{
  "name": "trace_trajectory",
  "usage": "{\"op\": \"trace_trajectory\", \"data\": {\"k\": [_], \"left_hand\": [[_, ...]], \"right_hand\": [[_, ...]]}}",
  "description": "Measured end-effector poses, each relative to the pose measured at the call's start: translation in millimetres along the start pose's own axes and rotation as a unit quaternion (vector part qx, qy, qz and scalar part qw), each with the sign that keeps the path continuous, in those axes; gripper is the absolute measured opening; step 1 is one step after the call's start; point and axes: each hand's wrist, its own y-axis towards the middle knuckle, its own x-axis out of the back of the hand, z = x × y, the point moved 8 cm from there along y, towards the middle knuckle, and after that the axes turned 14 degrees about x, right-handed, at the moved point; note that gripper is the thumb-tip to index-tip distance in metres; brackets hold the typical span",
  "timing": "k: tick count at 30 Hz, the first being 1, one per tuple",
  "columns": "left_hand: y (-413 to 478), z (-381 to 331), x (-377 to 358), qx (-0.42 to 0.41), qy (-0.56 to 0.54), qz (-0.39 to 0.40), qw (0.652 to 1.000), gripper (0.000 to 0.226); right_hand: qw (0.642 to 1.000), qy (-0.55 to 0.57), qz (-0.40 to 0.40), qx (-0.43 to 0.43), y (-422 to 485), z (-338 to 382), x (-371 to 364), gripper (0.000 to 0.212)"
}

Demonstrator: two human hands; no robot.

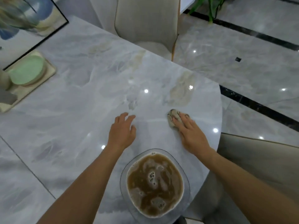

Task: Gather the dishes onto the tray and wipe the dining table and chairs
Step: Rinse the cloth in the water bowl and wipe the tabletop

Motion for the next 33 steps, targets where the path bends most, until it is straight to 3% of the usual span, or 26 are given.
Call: {"op": "trace_trajectory", "data": {"k": [7, 13, 18, 24, 33], "left_hand": [[73, -76, -29, -0.042, 0.063, 0.061, 0.995, 0.062], [107, -70, -58, -0.03, 0.158, 0.118, 0.98, 0.071], [104, -65, -70, -0.033, 0.169, 0.104, 0.98, 0.071], [109, -63, -72, -0.042, 0.169, 0.094, 0.98, 0.077], [111, -58, -78, -0.05, 0.156, 0.09, 0.982, 0.073]], "right_hand": [[0.998, 0.005, -0.046, -0.041, 33, -49, 23, 0.056], [0.992, 0.011, -0.077, -0.094, 57, -110, 45, 0.065], [0.987, 0.009, -0.102, -0.123, 73, -134, 67, 0.059], [0.96, -0.037, -0.214, -0.178, 79, -138, 91, 0.043], [0.944, -0.014, -0.223, -0.242, 121, -170, 105, 0.046]]}}
